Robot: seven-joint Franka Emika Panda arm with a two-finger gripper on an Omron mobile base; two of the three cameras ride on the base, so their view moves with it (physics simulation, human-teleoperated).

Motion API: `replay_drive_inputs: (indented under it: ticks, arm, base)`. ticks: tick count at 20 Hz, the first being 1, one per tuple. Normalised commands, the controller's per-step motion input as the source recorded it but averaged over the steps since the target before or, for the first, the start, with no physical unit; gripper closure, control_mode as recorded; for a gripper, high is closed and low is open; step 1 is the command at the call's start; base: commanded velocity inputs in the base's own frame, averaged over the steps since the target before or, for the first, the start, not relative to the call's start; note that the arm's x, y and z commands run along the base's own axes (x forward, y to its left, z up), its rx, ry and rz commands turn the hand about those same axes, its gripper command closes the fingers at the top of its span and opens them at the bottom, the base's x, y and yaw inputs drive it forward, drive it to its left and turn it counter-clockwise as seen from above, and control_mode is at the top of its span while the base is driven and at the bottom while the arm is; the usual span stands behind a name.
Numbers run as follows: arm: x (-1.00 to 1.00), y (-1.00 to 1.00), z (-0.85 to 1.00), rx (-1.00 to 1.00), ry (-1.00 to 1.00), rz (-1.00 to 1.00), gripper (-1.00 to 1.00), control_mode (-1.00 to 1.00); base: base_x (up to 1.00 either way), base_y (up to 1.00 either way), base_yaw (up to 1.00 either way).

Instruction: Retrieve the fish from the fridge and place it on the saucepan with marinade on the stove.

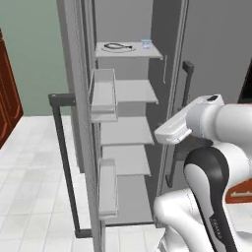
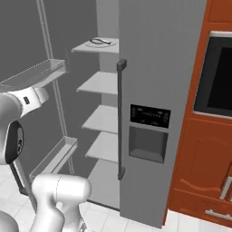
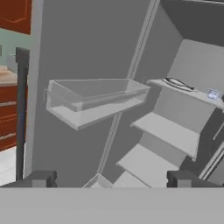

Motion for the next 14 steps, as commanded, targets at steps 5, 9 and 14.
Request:
replay_drive_inputs:
  ticks: [5, 9, 14]
  arm:
    - [0.0, 0.0, 0.0, 0.0, 0.0, 0.0, -1.0, 1.0]
    - [0.0, 0.0, 0.0, 0.0, 0.0, 0.0, -1.0, 1.0]
    - [0.0, 0.0, 0.0, 0.0, 0.0, 0.0, -1.0, 1.0]
  base:
    - [0.83, -0.22, 0.0]
    - [0.91, -0.14, -0.02]
    - [0.98, -0.02, -0.05]
